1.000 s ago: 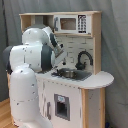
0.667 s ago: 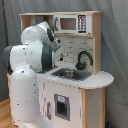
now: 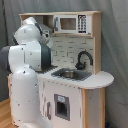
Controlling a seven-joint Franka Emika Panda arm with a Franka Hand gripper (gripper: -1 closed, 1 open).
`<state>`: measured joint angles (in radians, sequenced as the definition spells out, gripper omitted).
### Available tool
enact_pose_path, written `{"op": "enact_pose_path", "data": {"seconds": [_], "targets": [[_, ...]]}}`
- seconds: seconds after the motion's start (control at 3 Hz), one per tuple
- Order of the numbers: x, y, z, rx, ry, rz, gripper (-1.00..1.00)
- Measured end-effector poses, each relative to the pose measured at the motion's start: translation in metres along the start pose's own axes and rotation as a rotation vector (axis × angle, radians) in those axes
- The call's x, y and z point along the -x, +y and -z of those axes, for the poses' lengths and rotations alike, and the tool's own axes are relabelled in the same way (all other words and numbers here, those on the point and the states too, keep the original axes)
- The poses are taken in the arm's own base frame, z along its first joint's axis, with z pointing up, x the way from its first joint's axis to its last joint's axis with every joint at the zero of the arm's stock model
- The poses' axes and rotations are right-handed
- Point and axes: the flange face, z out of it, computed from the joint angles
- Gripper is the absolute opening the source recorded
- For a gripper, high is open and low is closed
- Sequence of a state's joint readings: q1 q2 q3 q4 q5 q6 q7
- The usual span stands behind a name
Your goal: Play with the kitchen
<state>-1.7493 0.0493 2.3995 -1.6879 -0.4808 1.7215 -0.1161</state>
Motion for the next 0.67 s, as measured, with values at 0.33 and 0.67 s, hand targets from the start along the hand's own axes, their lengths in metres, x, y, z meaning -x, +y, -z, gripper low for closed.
{"op": "enact_pose_path", "data": {"seconds": [0.33, 0.67], "targets": [[-0.001, -0.027, 0.027, 0.053, 0.007, 0.03, 1.0], [-0.004, -0.057, 0.047, 0.111, 0.021, 0.067, 1.0]]}}
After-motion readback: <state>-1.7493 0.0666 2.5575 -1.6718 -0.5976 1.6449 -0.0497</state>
